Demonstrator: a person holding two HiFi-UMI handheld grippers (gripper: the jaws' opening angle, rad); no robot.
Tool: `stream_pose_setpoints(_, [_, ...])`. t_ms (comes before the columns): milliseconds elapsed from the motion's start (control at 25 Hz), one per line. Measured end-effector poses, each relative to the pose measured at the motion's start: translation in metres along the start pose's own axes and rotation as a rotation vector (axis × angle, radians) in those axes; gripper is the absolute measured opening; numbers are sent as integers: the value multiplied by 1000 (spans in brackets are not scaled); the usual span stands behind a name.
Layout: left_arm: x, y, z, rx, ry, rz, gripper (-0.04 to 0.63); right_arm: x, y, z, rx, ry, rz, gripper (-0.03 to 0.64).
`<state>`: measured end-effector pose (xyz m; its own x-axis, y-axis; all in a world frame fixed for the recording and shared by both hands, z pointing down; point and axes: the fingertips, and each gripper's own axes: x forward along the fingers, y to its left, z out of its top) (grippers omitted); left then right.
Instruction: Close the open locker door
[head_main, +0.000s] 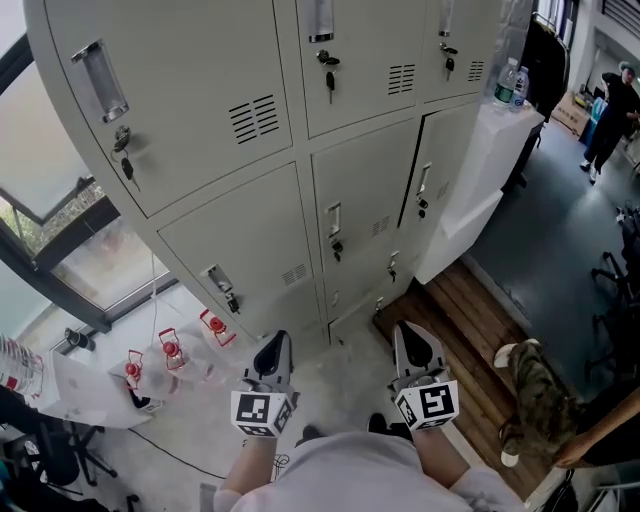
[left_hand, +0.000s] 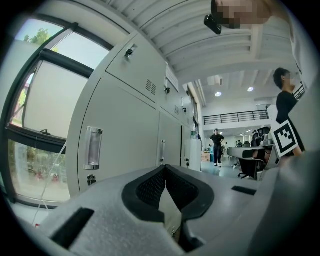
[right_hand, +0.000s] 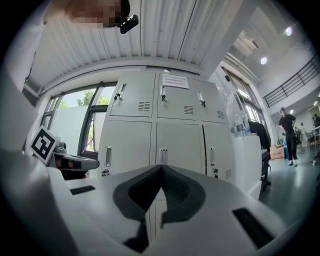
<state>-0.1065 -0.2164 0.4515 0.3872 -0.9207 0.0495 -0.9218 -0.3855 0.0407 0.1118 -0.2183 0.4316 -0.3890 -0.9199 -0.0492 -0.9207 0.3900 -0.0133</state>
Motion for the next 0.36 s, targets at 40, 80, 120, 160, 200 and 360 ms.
stream_pose_setpoints(40, [0, 0, 0, 0, 1, 1, 9, 0, 1, 0, 1, 1, 2, 12])
stream_pose_setpoints(80, [-1, 0, 0, 0, 1, 1, 9, 0, 1, 0, 2, 1, 3, 12])
stream_pose_setpoints(120, [-1, 0, 0, 0, 1, 1, 10, 0, 1, 0, 2, 2, 4, 12])
stream_pose_setpoints(160, [-1, 0, 0, 0, 0, 1, 9, 0, 1, 0, 3, 2, 4, 12])
stream_pose_setpoints(200, [-1, 0, 0, 1, -1, 1, 10, 0, 1, -1, 3, 2, 3, 12])
stream_pose_setpoints(360, [-3, 0, 1, 1, 0, -1, 9, -1, 2, -1, 5, 4, 5, 12])
